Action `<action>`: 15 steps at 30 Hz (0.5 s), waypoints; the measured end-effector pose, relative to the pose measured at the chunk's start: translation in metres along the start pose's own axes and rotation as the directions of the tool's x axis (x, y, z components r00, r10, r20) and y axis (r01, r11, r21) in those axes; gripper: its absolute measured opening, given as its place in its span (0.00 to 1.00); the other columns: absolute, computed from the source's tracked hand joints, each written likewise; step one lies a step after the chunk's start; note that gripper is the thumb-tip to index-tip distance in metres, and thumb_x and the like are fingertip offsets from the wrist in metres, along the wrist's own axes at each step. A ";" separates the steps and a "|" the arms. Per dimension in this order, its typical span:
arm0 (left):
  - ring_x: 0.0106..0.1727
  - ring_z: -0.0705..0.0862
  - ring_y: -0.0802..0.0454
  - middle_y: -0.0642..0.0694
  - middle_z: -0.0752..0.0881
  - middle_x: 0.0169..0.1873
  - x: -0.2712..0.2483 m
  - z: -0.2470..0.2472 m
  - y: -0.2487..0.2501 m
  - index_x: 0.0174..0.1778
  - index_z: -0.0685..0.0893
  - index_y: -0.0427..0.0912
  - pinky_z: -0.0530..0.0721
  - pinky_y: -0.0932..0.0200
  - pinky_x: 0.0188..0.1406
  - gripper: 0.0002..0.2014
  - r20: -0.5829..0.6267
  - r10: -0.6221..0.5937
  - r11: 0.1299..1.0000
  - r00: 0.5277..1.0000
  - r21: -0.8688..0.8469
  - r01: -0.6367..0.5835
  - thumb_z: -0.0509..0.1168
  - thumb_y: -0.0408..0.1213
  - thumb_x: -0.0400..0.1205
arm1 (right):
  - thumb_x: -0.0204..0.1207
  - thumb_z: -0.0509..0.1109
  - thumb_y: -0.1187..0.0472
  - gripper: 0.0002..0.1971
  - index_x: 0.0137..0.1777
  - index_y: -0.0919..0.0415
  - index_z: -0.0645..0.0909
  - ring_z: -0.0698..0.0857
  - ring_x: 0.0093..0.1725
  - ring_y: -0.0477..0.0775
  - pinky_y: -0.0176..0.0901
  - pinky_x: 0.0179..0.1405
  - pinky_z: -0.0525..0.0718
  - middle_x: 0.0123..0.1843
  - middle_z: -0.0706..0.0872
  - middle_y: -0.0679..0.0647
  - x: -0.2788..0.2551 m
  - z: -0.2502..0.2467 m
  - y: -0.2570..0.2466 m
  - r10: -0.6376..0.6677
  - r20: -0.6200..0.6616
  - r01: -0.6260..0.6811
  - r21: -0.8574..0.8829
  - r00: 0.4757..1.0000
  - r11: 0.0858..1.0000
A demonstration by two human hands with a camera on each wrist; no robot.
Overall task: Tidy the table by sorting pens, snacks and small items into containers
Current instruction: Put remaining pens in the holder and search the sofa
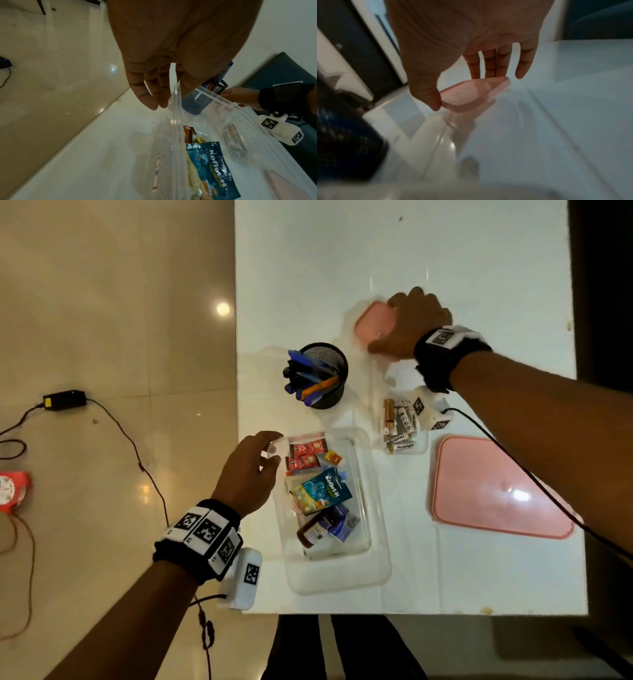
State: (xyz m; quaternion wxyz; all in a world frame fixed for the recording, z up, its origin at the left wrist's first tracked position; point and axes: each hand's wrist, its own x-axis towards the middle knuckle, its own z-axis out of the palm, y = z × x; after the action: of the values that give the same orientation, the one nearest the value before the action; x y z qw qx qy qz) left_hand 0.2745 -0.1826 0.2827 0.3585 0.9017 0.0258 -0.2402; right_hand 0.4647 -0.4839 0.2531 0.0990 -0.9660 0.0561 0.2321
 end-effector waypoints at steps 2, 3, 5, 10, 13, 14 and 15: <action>0.51 0.82 0.47 0.44 0.81 0.57 -0.001 -0.003 0.001 0.69 0.78 0.44 0.82 0.48 0.56 0.19 -0.023 0.002 0.997 1.000 0.075 0.000 0.64 0.28 0.82 | 0.62 0.77 0.33 0.46 0.77 0.54 0.69 0.77 0.70 0.66 0.59 0.66 0.79 0.73 0.72 0.61 -0.020 -0.013 0.017 0.091 -0.048 -0.081 0.186 0.995 0.979; 0.54 0.81 0.45 0.43 0.81 0.57 -0.002 -0.006 0.001 0.69 0.78 0.45 0.81 0.47 0.58 0.21 -0.037 0.012 0.993 0.999 0.119 -0.008 0.64 0.27 0.80 | 0.63 0.77 0.34 0.46 0.78 0.54 0.69 0.78 0.70 0.66 0.57 0.66 0.79 0.73 0.72 0.61 -0.033 -0.018 0.025 0.125 -0.061 -0.106 0.255 0.990 0.961; 0.58 0.79 0.42 0.43 0.80 0.58 -0.001 -0.012 0.007 0.69 0.78 0.45 0.75 0.52 0.59 0.22 -0.046 0.072 0.975 0.996 0.212 -0.061 0.65 0.28 0.79 | 0.63 0.77 0.35 0.45 0.78 0.53 0.70 0.79 0.68 0.65 0.55 0.64 0.80 0.72 0.73 0.61 -0.068 -0.020 0.040 0.179 -0.079 -0.142 0.339 0.981 0.930; 0.58 0.79 0.42 0.45 0.82 0.58 0.008 -0.017 0.051 0.65 0.81 0.46 0.71 0.57 0.56 0.16 0.089 0.295 0.895 0.951 0.322 -0.308 0.63 0.36 0.81 | 0.60 0.76 0.34 0.45 0.77 0.43 0.65 0.80 0.62 0.66 0.59 0.56 0.84 0.64 0.75 0.59 -0.160 0.022 0.044 0.258 -0.068 -0.206 0.425 0.964 0.882; 0.61 0.79 0.43 0.45 0.82 0.60 0.016 -0.004 0.091 0.65 0.82 0.44 0.73 0.57 0.60 0.18 0.199 0.368 0.873 0.908 0.260 -0.411 0.57 0.40 0.81 | 0.61 0.75 0.33 0.43 0.75 0.41 0.63 0.78 0.62 0.65 0.56 0.52 0.81 0.63 0.73 0.57 -0.182 0.053 0.027 0.293 -0.022 -0.256 0.433 0.956 0.865; 0.62 0.79 0.44 0.45 0.82 0.60 0.019 0.002 0.106 0.66 0.82 0.43 0.76 0.55 0.60 0.19 0.230 0.399 0.862 0.887 0.236 -0.449 0.57 0.41 0.81 | 0.61 0.74 0.34 0.43 0.76 0.41 0.62 0.78 0.63 0.64 0.55 0.50 0.79 0.63 0.73 0.56 -0.183 0.059 0.022 0.318 -0.028 -0.274 0.440 0.948 0.855; 0.62 0.79 0.45 0.44 0.82 0.60 0.023 0.007 0.119 0.66 0.81 0.42 0.78 0.54 0.59 0.19 0.256 0.424 0.853 0.869 0.208 -0.478 0.57 0.40 0.81 | 0.62 0.74 0.34 0.44 0.77 0.42 0.61 0.77 0.63 0.64 0.55 0.49 0.78 0.64 0.72 0.56 -0.179 0.064 0.017 0.336 -0.047 -0.281 0.447 0.941 0.849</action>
State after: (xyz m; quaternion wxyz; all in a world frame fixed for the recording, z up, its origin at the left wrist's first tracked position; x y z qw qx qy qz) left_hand 0.3183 -0.2785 0.3434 0.2821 0.8929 -0.2560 -0.2401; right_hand 0.2751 -0.4755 0.2769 0.2694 -0.9102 0.2668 0.1666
